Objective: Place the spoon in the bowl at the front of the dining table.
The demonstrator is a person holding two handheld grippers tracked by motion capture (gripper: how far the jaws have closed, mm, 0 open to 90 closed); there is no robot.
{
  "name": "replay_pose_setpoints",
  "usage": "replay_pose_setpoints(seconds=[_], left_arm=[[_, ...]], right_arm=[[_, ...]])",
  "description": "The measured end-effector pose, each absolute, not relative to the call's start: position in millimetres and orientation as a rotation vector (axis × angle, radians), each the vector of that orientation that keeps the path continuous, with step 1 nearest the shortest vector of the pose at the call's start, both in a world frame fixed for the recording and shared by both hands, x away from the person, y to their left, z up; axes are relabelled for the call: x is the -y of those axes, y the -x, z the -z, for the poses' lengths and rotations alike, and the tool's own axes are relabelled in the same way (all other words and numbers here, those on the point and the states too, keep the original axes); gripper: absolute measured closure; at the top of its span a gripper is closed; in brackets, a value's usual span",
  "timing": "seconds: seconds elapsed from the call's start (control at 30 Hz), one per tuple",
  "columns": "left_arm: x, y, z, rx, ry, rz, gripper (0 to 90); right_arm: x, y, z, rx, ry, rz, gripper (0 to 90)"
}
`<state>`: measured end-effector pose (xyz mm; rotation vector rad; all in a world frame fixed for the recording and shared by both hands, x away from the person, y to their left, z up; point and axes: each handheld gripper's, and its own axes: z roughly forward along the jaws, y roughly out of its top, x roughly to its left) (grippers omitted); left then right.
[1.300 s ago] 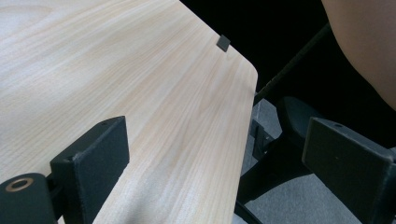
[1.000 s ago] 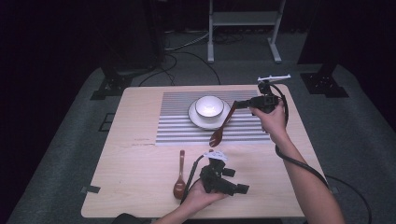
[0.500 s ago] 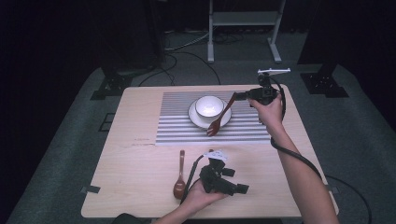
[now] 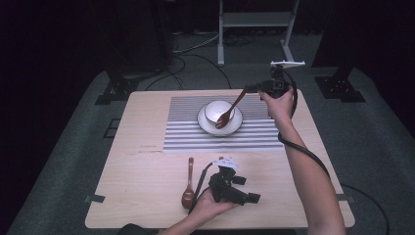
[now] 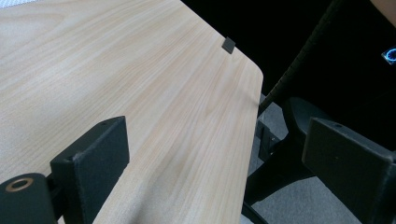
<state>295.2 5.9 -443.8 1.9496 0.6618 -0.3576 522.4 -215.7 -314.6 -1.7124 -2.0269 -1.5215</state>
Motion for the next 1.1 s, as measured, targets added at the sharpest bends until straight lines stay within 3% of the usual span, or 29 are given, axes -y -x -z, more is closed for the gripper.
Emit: replay_pose_setpoints(seconds=[0.6, 1.1], left_arm=[[-8, -295, 442, -0.657, -1.949, 0.357, 6.2], [-7, -295, 442, -0.658, -1.943, 0.357, 6.2]], right_arm=[[220, -540, 310, 1.953, 1.867, 1.565, 83.3], [214, -546, 331, 1.959, 1.925, 1.525, 83.2]])
